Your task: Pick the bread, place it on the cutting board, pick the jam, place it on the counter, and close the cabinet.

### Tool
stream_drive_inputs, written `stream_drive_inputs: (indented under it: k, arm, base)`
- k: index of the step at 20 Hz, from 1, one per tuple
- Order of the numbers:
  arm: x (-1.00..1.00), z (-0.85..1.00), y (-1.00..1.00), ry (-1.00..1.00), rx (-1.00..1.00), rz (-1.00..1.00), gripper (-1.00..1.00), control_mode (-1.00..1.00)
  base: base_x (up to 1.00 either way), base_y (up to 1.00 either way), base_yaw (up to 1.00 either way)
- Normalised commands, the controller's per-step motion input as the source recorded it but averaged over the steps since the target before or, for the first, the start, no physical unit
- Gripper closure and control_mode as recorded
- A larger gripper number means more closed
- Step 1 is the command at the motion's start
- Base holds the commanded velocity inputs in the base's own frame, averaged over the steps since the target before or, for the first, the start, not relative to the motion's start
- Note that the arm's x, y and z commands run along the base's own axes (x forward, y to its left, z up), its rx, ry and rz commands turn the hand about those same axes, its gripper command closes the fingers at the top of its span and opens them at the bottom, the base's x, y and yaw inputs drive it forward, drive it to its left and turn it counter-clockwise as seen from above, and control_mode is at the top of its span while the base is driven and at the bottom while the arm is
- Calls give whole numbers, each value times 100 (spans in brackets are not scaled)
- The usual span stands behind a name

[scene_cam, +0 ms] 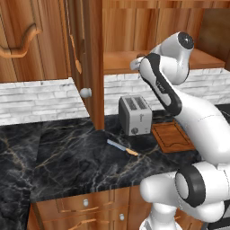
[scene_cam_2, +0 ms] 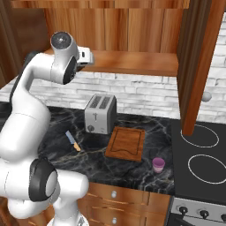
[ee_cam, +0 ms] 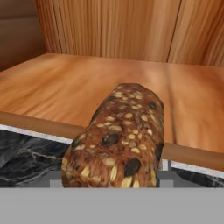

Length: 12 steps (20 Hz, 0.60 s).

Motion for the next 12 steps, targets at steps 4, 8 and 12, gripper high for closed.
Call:
stream_drive_inputs:
  k: [4, 8, 12]
  arm:
    - [-56, 0, -33, 0, 0, 0, 100, -100]
    - [-54, 0, -30, 0, 0, 0, 100, -100]
    - [-52, 0, -30, 0, 0, 0, 100, -100]
  base:
    - [0, 0, 0]
    - [0, 0, 0]
    - [0, 0, 0]
